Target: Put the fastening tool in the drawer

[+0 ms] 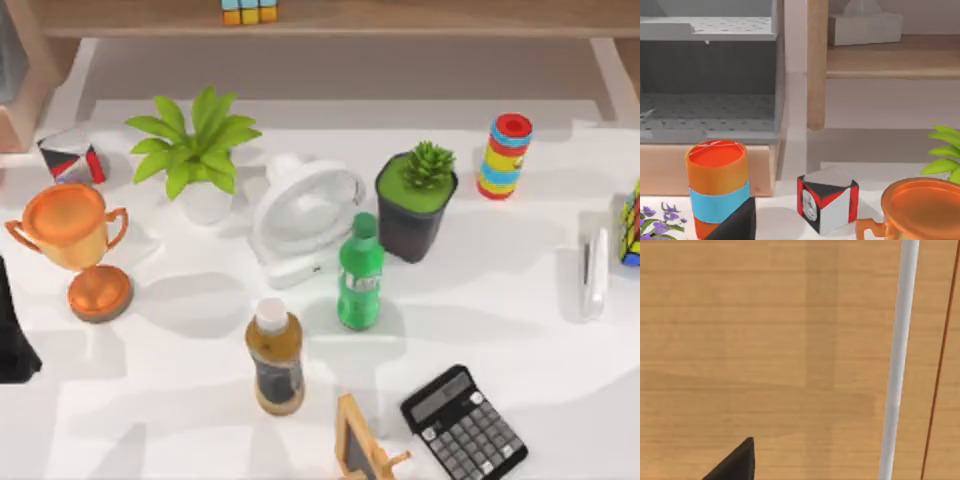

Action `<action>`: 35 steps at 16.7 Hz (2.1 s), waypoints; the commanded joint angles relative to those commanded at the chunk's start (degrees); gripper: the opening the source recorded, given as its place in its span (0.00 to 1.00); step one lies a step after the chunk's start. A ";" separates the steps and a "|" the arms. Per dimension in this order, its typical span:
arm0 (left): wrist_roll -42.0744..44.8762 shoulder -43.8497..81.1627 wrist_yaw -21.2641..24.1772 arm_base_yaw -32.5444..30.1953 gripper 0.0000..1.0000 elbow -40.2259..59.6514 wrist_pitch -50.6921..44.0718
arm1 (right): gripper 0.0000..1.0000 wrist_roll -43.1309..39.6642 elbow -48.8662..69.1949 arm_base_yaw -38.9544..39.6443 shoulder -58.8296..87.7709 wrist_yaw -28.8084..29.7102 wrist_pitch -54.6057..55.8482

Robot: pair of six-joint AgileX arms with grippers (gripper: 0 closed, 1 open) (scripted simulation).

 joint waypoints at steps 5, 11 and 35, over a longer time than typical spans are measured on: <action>0.00 0.00 0.00 0.00 1.00 0.00 0.00 | 1.00 -0.02 2.84 0.70 1.22 0.72 -1.62; 0.00 0.00 0.00 0.00 1.00 0.00 0.00 | 1.00 -0.04 6.58 1.36 2.98 1.40 -3.63; 0.00 0.00 0.00 0.00 1.00 0.00 0.00 | 0.00 0.08 6.36 1.09 2.92 1.37 -3.58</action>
